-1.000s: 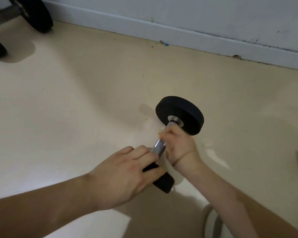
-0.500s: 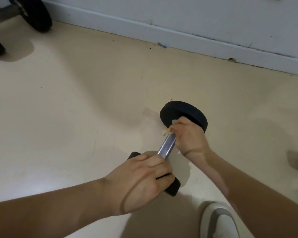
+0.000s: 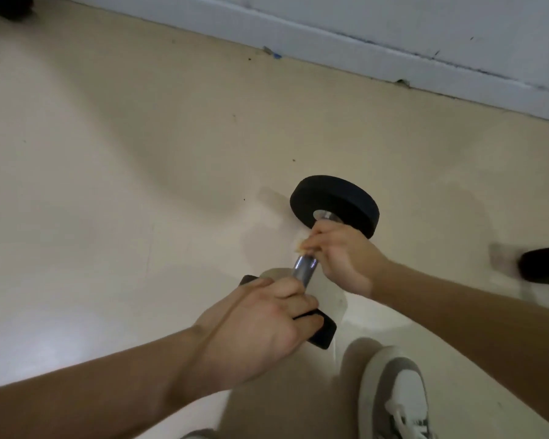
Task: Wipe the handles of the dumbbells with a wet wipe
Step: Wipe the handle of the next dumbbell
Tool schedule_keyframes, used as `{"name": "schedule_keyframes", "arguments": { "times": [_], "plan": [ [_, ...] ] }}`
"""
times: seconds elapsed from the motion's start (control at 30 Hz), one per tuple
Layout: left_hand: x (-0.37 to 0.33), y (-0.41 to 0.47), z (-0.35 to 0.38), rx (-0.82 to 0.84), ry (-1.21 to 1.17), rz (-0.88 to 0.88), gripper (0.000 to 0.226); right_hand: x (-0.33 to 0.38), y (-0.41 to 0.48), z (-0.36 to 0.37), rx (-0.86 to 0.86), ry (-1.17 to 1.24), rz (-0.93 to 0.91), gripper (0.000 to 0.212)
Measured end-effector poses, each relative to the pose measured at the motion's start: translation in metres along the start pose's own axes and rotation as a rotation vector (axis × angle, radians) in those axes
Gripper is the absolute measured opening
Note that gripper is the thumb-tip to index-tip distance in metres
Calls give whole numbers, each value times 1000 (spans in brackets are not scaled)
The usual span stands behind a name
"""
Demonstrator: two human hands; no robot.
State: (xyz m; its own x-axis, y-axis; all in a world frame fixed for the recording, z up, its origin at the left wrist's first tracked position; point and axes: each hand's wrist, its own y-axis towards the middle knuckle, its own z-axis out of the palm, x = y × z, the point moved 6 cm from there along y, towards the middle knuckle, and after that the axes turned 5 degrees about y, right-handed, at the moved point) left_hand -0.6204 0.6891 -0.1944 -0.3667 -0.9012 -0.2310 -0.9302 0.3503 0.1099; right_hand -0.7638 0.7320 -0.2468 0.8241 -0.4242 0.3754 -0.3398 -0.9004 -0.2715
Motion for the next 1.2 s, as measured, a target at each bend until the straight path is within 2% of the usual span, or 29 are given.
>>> {"name": "schedule_keyframes", "arguments": {
  "times": [0.07, 0.13, 0.2, 0.27, 0.33, 0.4, 0.47, 0.5, 0.57, 0.63, 0.7, 0.8, 0.9, 0.97, 1.04, 1.1, 1.14, 1.2],
  "plan": [
    [-13, 0, 1, -29, -36, -12, 28, -13, -13, -16, -47, 84, 54, 6],
    [-19, -3, 3, -26, -47, -41, 32, -11, -20, -4, 69, 137, -69, 9],
    [-14, -2, 3, -10, 9, -86, 37, -14, -11, -9, 122, 33, -104, 15],
    [-7, -7, 11, 64, 44, -132, 54, -25, -7, -12, 88, -80, -80, 23],
    [-5, -14, 14, 109, 104, -222, 73, -24, -15, -9, -91, -18, -68, 18],
    [-9, -15, 16, 129, 174, -266, 81, 0, -35, 10, -125, 65, -141, 17],
    [-16, -6, 17, 139, 195, -259, 78, 14, -54, 20, -43, 84, -259, 21],
    [-20, 2, 18, 148, 179, -249, 72, 8, -54, 15, -35, 49, -259, 24],
    [-33, 14, 16, 138, 127, -270, 58, -26, -44, -3, -202, 17, -208, 28],
    [-49, 21, 18, 114, 75, -335, 54, -49, -48, -11, -355, 69, -121, 27],
    [-66, 26, 20, 62, 47, -388, 52, -43, -71, 6, -319, 158, -173, 26],
    [-88, 37, 26, -3, 46, -406, 47, -36, -108, 16, -267, 208, -293, 43],
    [-102, 44, 30, -74, 30, -428, 40, -69, -102, -3, -532, 218, -146, 43],
    [-110, 46, 35, -120, -6, -442, 34, -65, -108, 9, -560, 305, -52, 31],
    [-110, 44, 40, -168, -117, -579, 39, -47, -124, 29, -445, 344, -118, 24],
    [-100, 37, 48, -155, -228, -839, 59, -47, -129, 26, -333, 271, -196, 29],
    [-96, 33, 54, -145, -296, -960, 72, -57, -122, 16, -366, 224, -199, 30],
    [-94, 26, 62, -161, -410, -1108, 89, -77, -110, -3, -552, 205, -129, 23]
  ]
}}
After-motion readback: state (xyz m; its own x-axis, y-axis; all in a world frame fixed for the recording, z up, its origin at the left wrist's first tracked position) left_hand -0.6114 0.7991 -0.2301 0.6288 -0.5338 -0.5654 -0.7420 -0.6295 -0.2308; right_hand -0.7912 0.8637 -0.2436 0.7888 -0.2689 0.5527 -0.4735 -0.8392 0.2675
